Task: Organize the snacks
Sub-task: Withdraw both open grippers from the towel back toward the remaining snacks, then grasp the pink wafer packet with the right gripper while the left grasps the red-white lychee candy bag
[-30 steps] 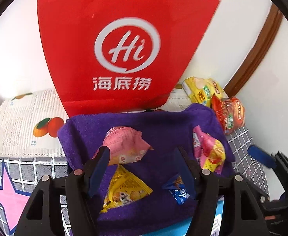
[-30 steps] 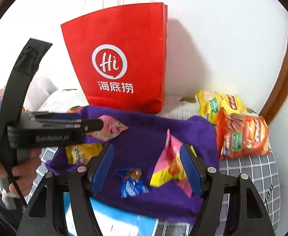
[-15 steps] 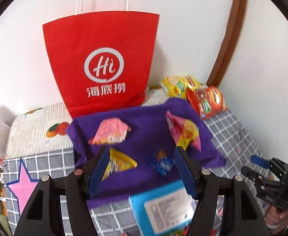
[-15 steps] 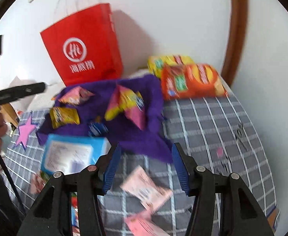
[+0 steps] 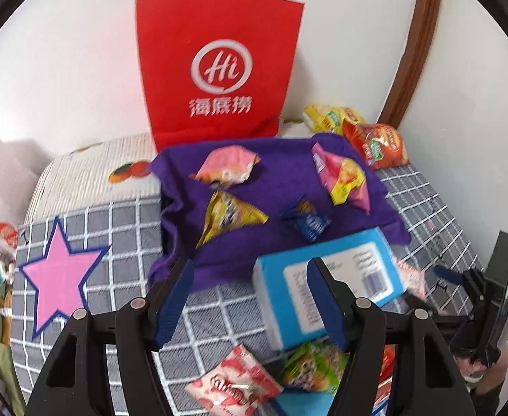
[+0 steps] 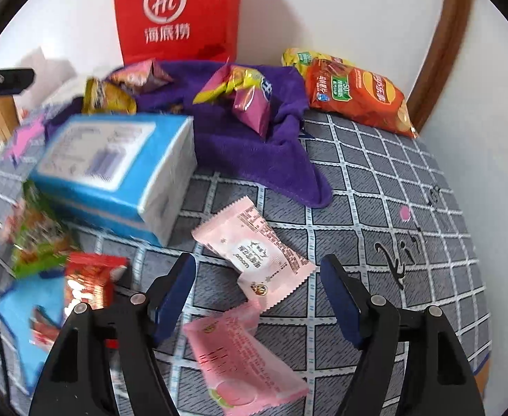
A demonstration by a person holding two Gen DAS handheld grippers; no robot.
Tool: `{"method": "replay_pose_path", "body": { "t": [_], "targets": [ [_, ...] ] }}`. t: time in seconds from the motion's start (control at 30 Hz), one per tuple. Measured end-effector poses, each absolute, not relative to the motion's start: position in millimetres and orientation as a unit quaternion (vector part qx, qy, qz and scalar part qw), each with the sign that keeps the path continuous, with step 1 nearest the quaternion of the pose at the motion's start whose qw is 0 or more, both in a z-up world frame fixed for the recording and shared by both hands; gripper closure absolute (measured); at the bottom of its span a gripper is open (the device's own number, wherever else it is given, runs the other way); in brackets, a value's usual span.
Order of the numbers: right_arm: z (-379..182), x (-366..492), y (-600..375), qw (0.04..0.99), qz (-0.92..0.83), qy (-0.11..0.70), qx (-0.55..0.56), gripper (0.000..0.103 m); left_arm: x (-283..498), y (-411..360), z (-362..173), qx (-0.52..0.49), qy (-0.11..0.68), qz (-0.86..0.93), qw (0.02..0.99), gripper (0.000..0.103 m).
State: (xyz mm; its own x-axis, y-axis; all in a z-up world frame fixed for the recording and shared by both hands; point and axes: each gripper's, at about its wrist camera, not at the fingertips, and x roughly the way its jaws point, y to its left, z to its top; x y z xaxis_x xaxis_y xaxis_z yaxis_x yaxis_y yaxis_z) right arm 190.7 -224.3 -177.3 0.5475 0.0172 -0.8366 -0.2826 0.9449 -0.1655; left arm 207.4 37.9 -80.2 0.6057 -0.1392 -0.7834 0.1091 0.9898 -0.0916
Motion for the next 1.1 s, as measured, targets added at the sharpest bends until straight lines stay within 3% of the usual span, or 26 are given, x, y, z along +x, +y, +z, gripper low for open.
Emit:
{"method": "replay_pose_path", "body": {
  "t": [0.4,0.47,0.57,1.1],
  "targets": [
    [-199,232,-228,0.862,0.086,0.49,-0.099,0.032,195,71,-97,-0.04,0.455,-0.05,0.888,0.038],
    [-200,233,-231,0.866,0.096,0.486,-0.071,0.057,191,74,-101,-0.044,0.459,-0.052,0.886,0.038],
    [-200,230,-234,0.871,0.087,0.48,-0.052,0.062,185,77,-111,-0.046,0.468,-0.053,0.881,0.038],
    [-202,206,-238,0.891,0.068,0.447,-0.045,0.062,164,64,-169,-0.063,0.52,-0.1,0.846,0.038]
  ]
}}
